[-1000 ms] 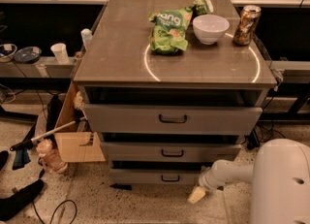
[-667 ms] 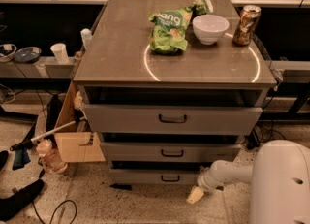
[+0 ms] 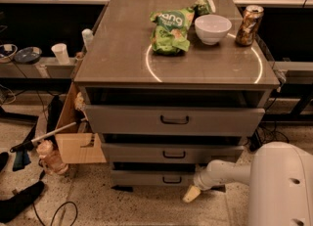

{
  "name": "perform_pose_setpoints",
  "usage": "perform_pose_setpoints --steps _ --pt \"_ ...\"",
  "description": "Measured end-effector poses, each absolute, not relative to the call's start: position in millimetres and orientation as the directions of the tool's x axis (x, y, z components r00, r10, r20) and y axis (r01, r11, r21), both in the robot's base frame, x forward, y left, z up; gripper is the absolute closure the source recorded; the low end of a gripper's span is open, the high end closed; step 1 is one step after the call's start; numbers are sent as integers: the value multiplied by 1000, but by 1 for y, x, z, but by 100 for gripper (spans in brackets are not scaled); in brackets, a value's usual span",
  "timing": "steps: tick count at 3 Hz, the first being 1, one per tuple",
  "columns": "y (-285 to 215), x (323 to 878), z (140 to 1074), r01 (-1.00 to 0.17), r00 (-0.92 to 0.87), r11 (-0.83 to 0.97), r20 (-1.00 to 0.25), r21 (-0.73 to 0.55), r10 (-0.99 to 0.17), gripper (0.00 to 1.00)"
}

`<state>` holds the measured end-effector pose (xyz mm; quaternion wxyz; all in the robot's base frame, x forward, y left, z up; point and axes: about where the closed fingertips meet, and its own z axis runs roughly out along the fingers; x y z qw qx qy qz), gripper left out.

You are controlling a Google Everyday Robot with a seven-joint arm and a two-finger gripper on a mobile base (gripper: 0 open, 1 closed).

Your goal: Open bottom drawer

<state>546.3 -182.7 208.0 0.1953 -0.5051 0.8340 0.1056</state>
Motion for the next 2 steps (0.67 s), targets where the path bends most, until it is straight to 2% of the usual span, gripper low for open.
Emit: perform_pose_setpoints --steps 2 --pt "-167 558 193 -905 -374 424 -416 -30 -829 0"
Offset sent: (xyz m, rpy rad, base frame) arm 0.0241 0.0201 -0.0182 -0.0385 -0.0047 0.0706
